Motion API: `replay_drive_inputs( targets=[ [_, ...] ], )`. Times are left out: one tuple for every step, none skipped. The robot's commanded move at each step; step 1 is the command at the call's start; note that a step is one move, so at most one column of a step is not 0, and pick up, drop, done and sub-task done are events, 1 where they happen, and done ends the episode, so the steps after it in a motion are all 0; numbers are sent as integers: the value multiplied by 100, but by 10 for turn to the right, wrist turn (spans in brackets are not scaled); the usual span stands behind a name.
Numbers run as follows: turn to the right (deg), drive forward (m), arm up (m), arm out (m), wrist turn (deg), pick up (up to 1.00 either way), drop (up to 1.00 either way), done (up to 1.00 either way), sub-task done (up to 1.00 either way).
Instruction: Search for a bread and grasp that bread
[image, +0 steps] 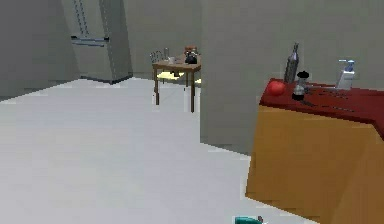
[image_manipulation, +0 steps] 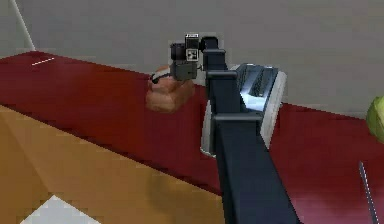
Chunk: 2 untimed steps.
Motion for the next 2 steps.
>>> replay_drive_inputs(
  targets=[
    [0, 0, 0, 0, 0, 100, 0, 0, 0],
    [0, 0, 0, 0, 0, 0, 0, 100, 0]
  ],
)
